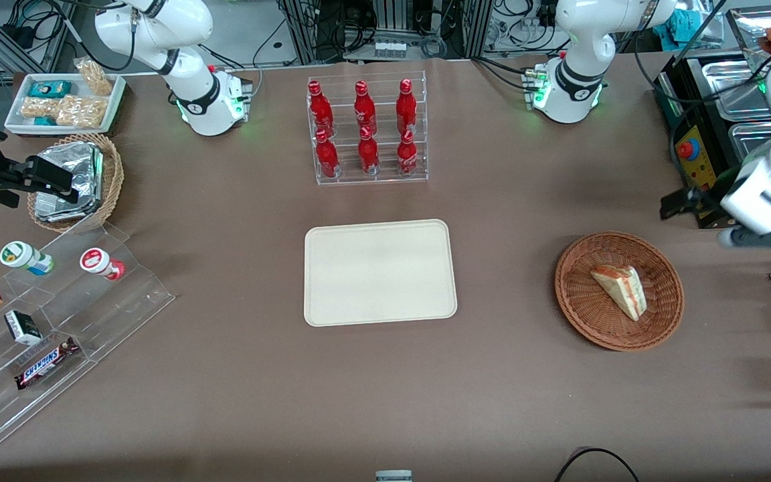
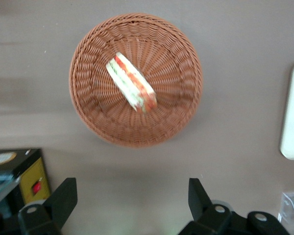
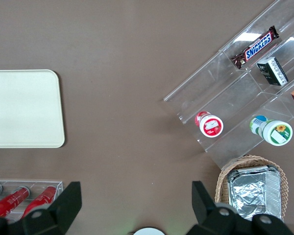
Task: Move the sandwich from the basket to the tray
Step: 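Move the open left gripper over the sandwich in the wicker basket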
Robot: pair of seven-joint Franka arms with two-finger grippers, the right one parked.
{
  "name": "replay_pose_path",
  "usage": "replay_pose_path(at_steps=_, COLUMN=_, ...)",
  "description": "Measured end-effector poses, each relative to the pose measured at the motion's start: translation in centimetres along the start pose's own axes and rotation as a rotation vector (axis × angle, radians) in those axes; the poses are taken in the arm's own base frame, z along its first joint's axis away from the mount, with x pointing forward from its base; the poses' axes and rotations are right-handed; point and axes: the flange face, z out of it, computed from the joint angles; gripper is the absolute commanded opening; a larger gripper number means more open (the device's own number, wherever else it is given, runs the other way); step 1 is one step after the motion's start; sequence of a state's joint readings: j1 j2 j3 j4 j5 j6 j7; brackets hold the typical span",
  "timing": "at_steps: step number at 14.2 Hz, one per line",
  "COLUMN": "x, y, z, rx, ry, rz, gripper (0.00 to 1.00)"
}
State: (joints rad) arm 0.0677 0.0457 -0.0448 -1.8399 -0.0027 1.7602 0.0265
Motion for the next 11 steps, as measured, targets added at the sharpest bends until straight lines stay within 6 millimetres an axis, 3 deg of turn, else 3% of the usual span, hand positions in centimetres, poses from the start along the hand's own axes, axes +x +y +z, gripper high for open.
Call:
replay_pose_path(at_steps=3, x=1.0, y=-0.4, z=7.8, rx=-0.001, ry=0.04, rz=-0.007, gripper=1.0)
replay_pose_path(at_steps=6, x=1.8, y=-1.3, z=13.6, rx=-0.005, ry=0.085, rz=-0.027, gripper=1.0)
replay_pose_path(at_steps=8, x=2.3, y=-1.9, z=15.5, rx=-0.012, ry=0.1, rz=-0.118, gripper=1.0)
replay_pose_path(at_steps=11, x=2.8, y=-1.9, z=16.6, rx=-0.026, ry=0.116, rz=-0.337, gripper=1.0)
